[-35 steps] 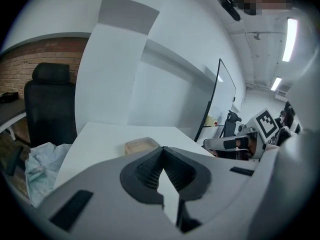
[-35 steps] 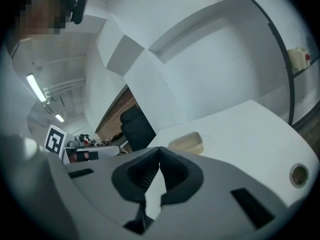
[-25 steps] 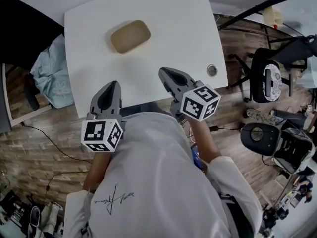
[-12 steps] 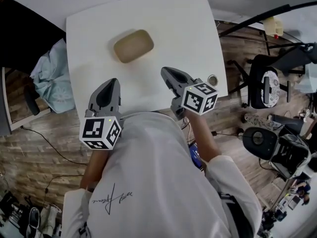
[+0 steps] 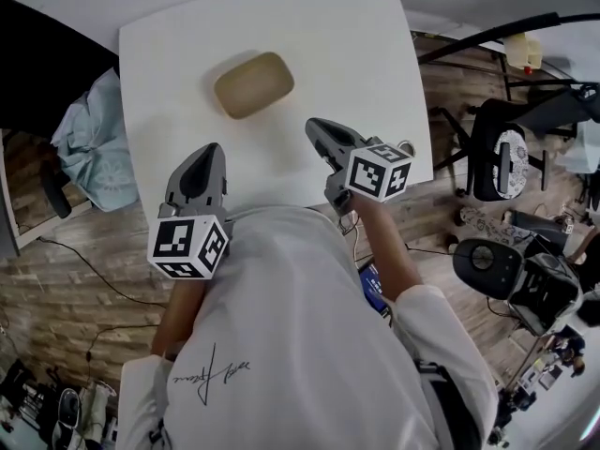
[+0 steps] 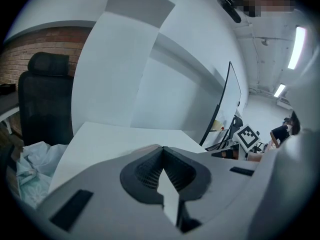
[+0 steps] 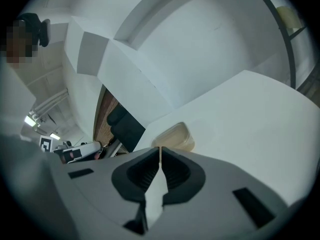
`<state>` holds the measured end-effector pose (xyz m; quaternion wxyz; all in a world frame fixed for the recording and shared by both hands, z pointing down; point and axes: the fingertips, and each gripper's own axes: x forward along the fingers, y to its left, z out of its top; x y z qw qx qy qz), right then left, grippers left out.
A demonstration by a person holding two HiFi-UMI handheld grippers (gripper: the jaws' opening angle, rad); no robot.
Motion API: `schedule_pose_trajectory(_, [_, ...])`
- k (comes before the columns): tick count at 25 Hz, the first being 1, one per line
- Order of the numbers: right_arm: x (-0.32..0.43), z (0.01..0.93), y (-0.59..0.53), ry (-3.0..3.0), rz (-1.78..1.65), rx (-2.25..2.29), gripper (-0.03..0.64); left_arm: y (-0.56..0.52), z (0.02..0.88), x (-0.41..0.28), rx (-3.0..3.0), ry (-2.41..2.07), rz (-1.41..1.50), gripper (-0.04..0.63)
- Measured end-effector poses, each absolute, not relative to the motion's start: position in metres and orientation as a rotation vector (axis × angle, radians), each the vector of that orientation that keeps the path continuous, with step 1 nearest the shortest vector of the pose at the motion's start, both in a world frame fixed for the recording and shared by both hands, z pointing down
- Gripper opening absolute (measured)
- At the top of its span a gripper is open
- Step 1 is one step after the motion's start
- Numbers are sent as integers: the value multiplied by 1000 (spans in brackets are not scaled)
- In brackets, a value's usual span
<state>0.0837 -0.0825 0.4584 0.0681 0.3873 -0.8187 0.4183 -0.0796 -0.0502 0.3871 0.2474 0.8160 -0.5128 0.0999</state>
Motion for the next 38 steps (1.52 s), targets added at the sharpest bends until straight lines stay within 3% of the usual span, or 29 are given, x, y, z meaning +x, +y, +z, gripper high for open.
schedule_pose_trajectory(38, [91,516,-125,-2393,1552,1178,35,-63,405,-87,2139,-1407,319,8])
